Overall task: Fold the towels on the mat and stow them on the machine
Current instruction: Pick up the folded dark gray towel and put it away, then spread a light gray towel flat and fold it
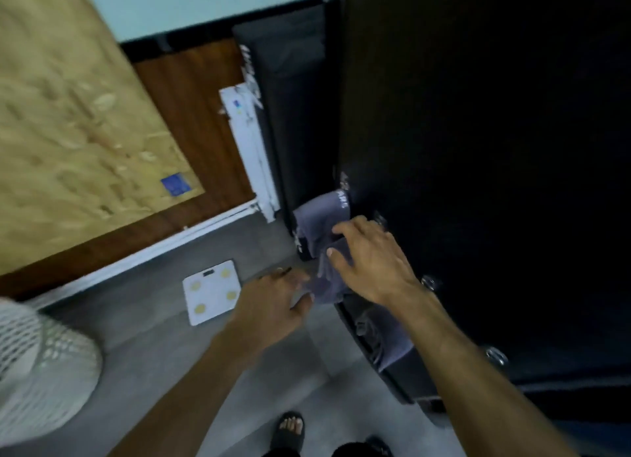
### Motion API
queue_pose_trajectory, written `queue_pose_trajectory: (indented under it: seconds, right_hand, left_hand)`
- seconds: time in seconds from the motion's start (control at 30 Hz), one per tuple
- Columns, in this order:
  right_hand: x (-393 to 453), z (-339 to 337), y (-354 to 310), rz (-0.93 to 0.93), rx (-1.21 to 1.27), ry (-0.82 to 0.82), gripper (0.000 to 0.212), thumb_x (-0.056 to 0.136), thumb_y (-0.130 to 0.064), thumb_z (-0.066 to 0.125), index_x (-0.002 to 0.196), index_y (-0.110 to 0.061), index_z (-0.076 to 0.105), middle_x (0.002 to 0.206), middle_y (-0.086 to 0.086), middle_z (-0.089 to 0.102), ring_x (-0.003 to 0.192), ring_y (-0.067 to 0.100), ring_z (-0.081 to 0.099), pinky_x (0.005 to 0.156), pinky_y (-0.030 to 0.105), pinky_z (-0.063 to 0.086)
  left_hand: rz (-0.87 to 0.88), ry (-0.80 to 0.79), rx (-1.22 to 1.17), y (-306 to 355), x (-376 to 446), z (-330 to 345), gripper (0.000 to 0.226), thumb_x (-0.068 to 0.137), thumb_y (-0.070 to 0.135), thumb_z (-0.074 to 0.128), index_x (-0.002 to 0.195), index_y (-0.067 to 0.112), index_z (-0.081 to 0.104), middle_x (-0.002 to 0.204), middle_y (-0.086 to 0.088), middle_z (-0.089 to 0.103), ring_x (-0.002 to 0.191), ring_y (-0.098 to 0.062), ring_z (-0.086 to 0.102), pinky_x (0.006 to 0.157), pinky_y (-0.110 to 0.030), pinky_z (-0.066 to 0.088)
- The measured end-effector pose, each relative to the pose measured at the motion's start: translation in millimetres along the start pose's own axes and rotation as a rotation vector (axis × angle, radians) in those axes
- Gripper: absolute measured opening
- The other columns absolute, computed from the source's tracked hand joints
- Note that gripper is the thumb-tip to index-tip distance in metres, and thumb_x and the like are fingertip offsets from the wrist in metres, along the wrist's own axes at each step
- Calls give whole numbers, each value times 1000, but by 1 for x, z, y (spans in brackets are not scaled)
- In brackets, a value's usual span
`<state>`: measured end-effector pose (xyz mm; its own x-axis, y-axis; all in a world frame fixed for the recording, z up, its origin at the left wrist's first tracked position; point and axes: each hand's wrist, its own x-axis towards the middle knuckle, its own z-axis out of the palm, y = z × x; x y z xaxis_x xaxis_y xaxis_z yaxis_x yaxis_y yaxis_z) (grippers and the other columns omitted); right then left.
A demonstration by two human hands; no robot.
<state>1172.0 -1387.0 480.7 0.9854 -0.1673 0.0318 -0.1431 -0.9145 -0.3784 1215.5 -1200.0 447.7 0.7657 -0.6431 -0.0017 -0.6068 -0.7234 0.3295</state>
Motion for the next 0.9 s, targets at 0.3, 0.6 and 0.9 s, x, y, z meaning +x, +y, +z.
queue_pose_trajectory:
  seconds: [0.3, 0.6, 0.9]
  right_hand:
    - [-15, -6, -36, -489, -25, -201, 41, 95, -38, 53, 130, -17, 48, 124, 7, 52, 115, 28, 51, 89, 43, 46]
    - [-91, 18, -102, -809, -113, -398, 45, 94, -43, 50, 132, -20, 47, 129, 6, 50, 117, 29, 51, 94, 44, 45]
    - [-209, 23, -129, -1123, -132, -526, 47, 96, -41, 51, 137, -20, 43, 133, 6, 49, 121, 26, 49, 94, 40, 42]
  left_hand:
    - [-537, 143, -48, 46, -111, 10, 35, 87, 46, 59, 118, 29, 58, 111, 11, 65, 104, -14, 62, 85, -29, 49]
    - [-870, 197, -42, 100, -236, 25, 35, 89, 48, 55, 119, 29, 56, 108, 9, 63, 100, -13, 62, 80, -29, 51]
    - [-1175, 273, -19, 201, -351, 55, 38, 91, 47, 52, 122, 27, 55, 110, 7, 62, 95, -19, 63, 75, -32, 52]
